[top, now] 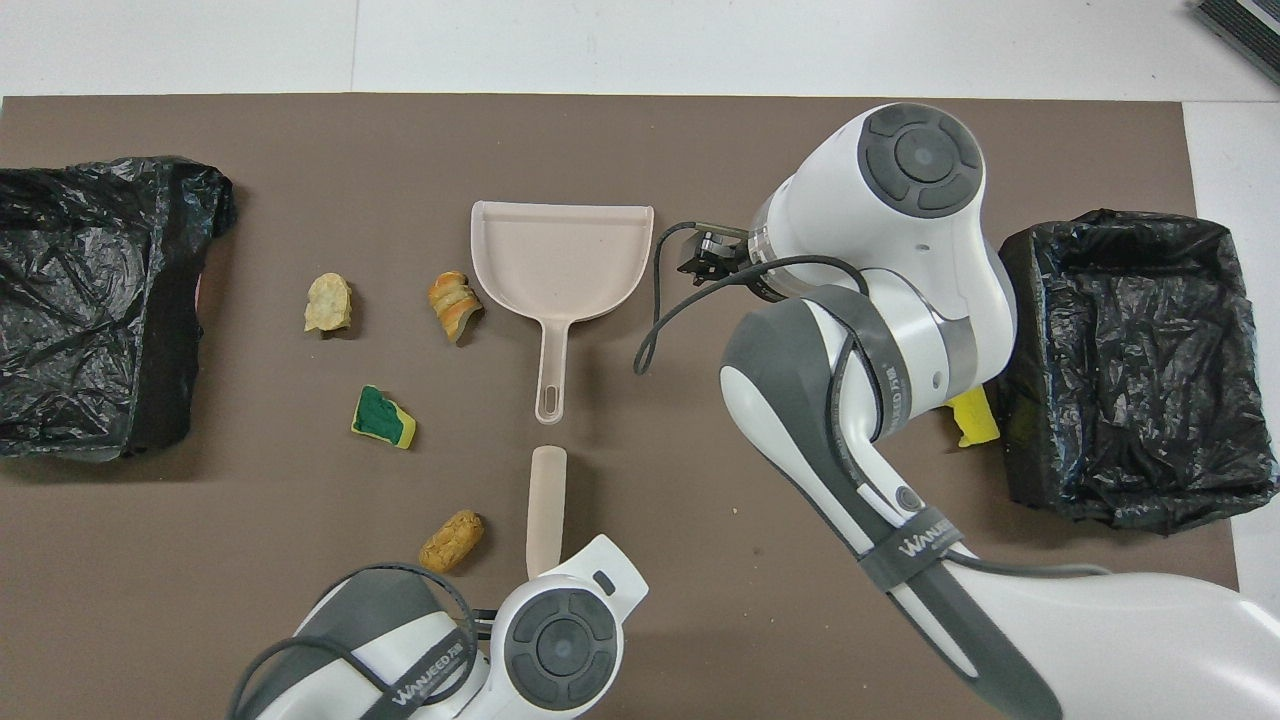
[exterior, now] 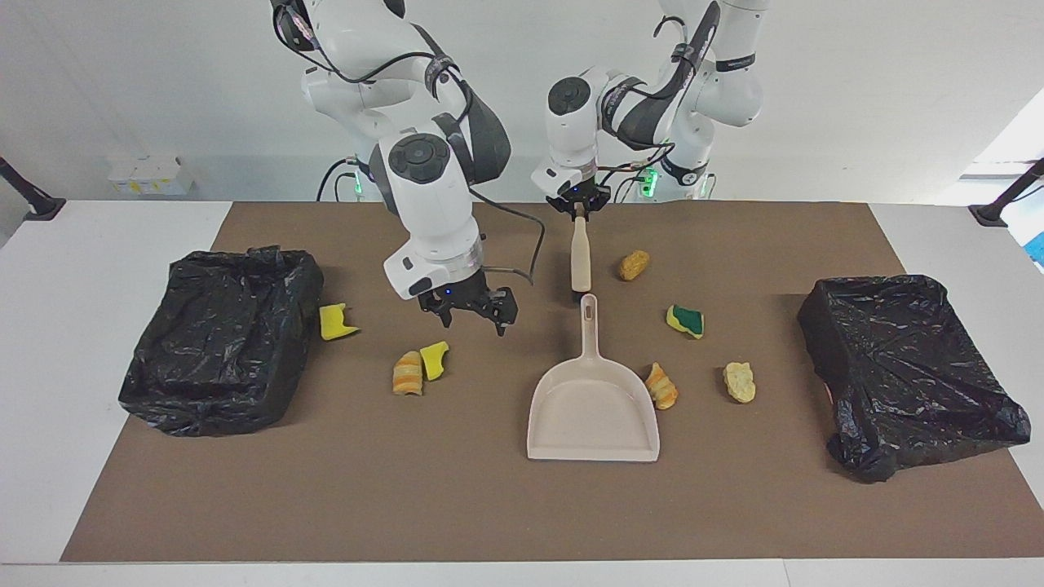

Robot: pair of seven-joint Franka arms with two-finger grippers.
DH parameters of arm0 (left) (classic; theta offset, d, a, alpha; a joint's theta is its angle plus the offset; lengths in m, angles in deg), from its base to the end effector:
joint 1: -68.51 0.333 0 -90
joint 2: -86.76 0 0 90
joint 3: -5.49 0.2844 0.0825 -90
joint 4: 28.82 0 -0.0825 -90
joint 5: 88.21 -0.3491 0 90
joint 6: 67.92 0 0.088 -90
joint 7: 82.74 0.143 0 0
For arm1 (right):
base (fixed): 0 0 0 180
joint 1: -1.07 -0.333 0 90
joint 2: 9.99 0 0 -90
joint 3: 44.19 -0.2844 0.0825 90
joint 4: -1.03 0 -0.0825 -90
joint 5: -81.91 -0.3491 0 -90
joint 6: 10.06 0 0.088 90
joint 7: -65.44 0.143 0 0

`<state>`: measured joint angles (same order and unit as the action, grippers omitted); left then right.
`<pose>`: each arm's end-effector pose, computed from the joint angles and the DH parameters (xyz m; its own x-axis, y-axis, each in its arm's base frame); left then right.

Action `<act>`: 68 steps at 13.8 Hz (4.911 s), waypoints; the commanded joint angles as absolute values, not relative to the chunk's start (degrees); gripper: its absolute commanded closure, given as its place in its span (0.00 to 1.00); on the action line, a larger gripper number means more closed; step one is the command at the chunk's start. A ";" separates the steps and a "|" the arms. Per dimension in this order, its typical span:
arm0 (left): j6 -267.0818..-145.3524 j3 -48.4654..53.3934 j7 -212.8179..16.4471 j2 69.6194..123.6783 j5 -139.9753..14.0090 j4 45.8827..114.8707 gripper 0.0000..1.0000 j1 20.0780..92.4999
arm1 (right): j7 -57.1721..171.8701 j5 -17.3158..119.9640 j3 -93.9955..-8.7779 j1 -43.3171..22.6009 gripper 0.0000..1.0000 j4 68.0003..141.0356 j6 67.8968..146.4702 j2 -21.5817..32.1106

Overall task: Sweep and dump trash in bin
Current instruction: 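Grasp the brush handle with the left gripper while the right gripper reaches the dustpan, then lift the brush with the left gripper while the right gripper grasps the dustpan handle, then sweep bread toward the dustpan while the right gripper sets the dustpan down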

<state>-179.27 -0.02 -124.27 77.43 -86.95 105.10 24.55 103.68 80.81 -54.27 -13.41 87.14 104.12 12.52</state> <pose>0.2732 -0.3222 0.3371 0.9787 -0.1098 -0.1736 -0.1365 -0.9792 -0.1504 0.5897 0.2572 0.4006 0.9650 -0.2609 0.0270 -0.2554 -0.9581 -0.1297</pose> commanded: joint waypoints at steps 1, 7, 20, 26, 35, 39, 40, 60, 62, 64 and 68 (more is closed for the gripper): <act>-172.45 0.04 -122.56 73.59 -87.59 104.60 1.00 28.07 | 106.82 80.24 -54.64 -14.66 0.00 85.76 106.99 15.05; -167.05 0.04 -117.58 70.67 -88.56 101.53 1.00 41.85 | 111.49 82.52 -53.86 -23.09 0.00 84.01 112.89 20.50; -177.43 0.04 -89.36 91.58 -97.17 80.71 1.00 64.63 | 114.04 96.94 -54.38 -31.36 0.21 83.82 115.80 25.70; -177.70 0.04 -73.36 100.90 -97.35 70.77 1.00 69.46 | 113.95 98.26 -54.03 -31.89 0.27 83.56 114.92 25.69; -183.14 0.04 -61.14 103.20 -96.91 73.21 1.00 72.02 | 113.51 99.32 -54.12 -31.63 0.41 83.38 113.16 24.82; -184.73 0.04 -51.89 100.83 -96.82 78.74 1.00 71.85 | 113.42 99.40 -54.03 -31.80 0.53 83.38 113.07 24.64; -185.16 -0.04 -52.07 99.61 -96.82 81.11 1.00 71.24 | 113.42 99.23 -54.12 -31.89 0.67 83.38 113.07 24.64; -185.43 -0.40 -47.06 96.50 -97.35 78.78 1.00 64.46 | 42.46 83.32 -54.38 -17.84 1.00 91.82 89.28 6.01; -187.09 -0.40 -45.49 100.11 -101.54 75.17 1.00 64.02 | 31.56 83.41 -54.38 -16.34 1.00 91.91 86.45 5.40; -189.38 -0.48 -40.40 101.53 -103.15 75.68 1.00 63.85 | 24.42 84.37 -54.29 -16.16 1.00 92.26 87.66 5.48; -190.44 -0.48 -39.24 101.89 -103.32 78.30 1.00 63.06 | 11.86 84.81 -54.21 -13.44 1.00 100.50 97.84 3.03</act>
<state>-189.76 -1.03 -40.13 102.42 -102.25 77.20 64.12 18.61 84.96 -53.86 -15.60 93.81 92.87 6.60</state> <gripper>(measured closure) 0.744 0.692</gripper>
